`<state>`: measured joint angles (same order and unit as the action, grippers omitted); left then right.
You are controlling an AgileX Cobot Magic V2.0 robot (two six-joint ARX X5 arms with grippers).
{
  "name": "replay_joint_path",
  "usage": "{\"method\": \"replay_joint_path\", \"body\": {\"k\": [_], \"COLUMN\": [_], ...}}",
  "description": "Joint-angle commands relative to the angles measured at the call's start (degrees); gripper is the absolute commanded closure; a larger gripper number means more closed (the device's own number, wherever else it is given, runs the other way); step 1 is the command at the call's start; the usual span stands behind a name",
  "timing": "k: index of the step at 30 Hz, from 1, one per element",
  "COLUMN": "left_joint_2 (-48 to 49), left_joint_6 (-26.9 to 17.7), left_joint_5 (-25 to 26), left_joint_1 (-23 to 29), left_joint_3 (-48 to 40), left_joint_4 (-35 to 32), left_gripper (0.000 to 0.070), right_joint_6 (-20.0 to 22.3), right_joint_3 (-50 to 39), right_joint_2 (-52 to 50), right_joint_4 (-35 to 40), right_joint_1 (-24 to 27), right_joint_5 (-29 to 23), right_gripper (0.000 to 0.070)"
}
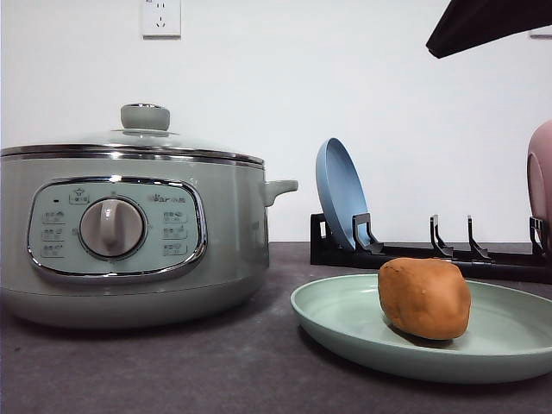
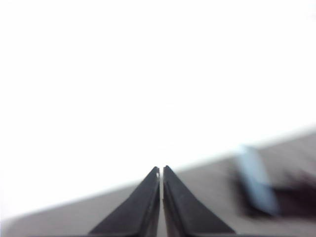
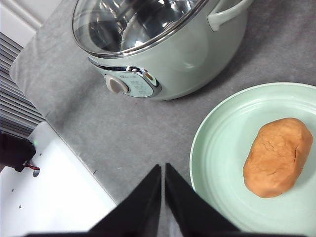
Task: Transfer potato from steamer to green plate
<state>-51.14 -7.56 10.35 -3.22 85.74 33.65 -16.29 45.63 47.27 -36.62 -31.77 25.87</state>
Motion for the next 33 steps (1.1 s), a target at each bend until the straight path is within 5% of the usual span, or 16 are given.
{"method": "replay_joint_path", "body": {"k": [1, 5, 13, 33], "left_joint_2": [2.4, 10.7, 25.8, 47.7], "left_joint_6": [-1.0, -1.0, -1.0, -0.8], "left_joint_5": [-3.2, -8.9, -9.4, -9.4], "left_joint_1": [1.5, 4.6, 7.5, 7.8], "left_joint_3": [-4.2, -17.7, -44.4, -78.4], "left_joint_4": [-4.8, -16.5, -31.0, -31.5], "left_gripper": [0.0699, 0.0699, 0.0699, 0.0699], "right_joint_6": [0.7, 0.7, 0.7, 0.7], "right_joint_3": [1.0, 1.0, 1.0, 1.0], "right_joint_2": [0.2, 0.2, 0.2, 0.2], "right_joint_4": [0.6, 0.6, 0.6, 0.6], "right_joint_1": [-0.3, -0.3, -0.3, -0.3], "right_joint_5": [0.0, 0.0, 0.0, 0.0], "right_gripper": [0.0700, 0.0700, 0.0700, 0.0700]}}
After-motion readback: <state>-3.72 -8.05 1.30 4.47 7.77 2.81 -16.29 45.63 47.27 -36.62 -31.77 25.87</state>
